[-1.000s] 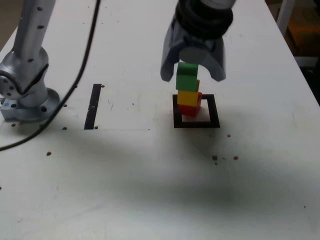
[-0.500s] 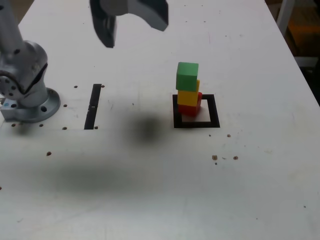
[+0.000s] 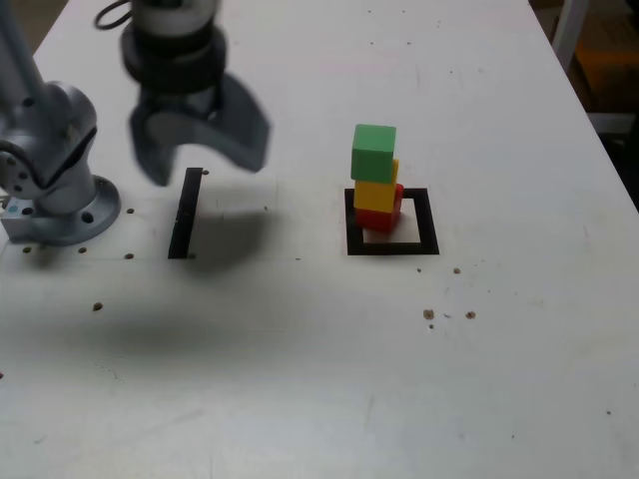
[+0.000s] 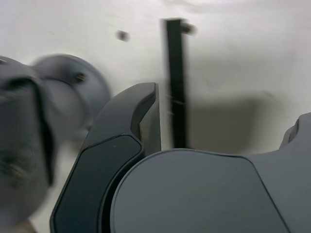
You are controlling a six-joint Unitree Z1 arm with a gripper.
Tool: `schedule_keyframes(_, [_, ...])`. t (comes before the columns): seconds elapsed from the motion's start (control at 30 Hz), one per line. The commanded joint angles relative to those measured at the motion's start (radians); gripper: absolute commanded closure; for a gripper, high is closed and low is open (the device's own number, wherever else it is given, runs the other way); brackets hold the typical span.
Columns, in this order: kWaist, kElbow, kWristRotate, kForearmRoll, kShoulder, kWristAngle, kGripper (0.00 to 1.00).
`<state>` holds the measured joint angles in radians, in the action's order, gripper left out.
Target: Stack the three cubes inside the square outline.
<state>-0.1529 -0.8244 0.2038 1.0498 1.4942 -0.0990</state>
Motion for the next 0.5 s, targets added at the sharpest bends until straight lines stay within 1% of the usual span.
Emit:
schedule_keyframes(0.0, [-0.005,0.023,0.001,0.008,0.006,0.01,0.01])
schedule_keyframes(0.27, [-0.008,0.029,0.0,0.047,0.006,0.068,0.01])
schedule_keyframes(0.47, [-0.008,0.026,0.0,0.032,0.028,0.076,0.0])
